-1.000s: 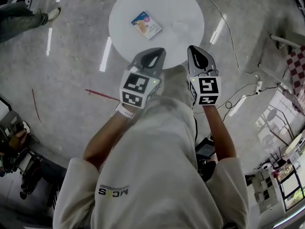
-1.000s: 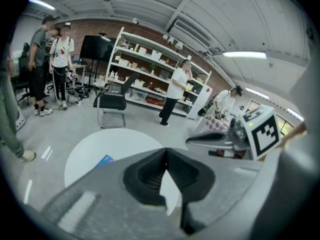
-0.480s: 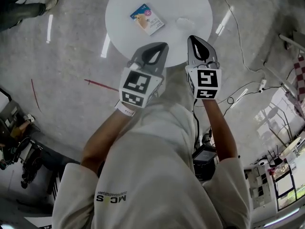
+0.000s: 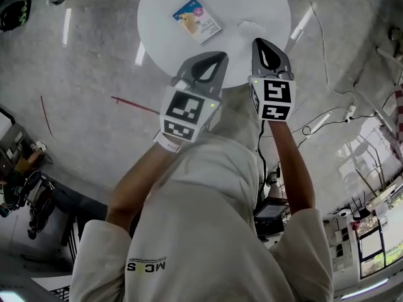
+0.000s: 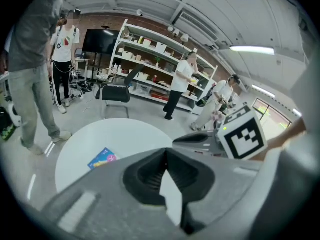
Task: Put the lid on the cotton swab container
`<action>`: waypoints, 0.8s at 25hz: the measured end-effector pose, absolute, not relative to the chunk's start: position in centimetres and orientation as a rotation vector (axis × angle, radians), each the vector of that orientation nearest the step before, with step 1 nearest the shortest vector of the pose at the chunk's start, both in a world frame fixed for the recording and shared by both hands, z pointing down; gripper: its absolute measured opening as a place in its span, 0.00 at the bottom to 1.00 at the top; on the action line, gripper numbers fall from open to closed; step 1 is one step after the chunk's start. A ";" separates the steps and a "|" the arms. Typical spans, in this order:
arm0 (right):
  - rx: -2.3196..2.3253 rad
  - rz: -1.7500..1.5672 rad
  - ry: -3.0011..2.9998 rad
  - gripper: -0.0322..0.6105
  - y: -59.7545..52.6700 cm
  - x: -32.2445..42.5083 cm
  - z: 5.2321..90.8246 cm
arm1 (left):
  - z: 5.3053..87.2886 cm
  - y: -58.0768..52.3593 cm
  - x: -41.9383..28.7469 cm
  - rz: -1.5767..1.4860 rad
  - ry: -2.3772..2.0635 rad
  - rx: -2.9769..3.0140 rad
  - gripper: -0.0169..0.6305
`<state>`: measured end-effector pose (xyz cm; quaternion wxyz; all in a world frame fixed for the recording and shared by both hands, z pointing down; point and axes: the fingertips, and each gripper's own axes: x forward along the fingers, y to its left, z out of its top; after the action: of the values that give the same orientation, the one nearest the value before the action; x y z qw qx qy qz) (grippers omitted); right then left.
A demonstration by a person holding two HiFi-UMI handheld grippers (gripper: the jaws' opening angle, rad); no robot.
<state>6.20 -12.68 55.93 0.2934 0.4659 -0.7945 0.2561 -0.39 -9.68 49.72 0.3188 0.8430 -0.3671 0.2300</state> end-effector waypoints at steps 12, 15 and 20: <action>1.251 0.721 -2.087 0.05 -14.6 6.5 59.1 | 51.4 -9.6 -0.2 0.620 -0.971 2.194 0.03; 1.253 0.719 -2.081 0.05 -15.0 6.6 59.5 | 51.5 -9.6 -0.1 0.620 -0.970 2.192 0.03; 1.255 0.711 -2.071 0.05 -15.5 6.6 60.0 | 51.5 -9.6 0.0 0.621 -0.971 2.192 0.03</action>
<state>6.64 -15.52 59.96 0.3040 0.4736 -0.7819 0.2683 -0.01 -9.60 51.48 0.3264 0.8367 -0.3705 0.2371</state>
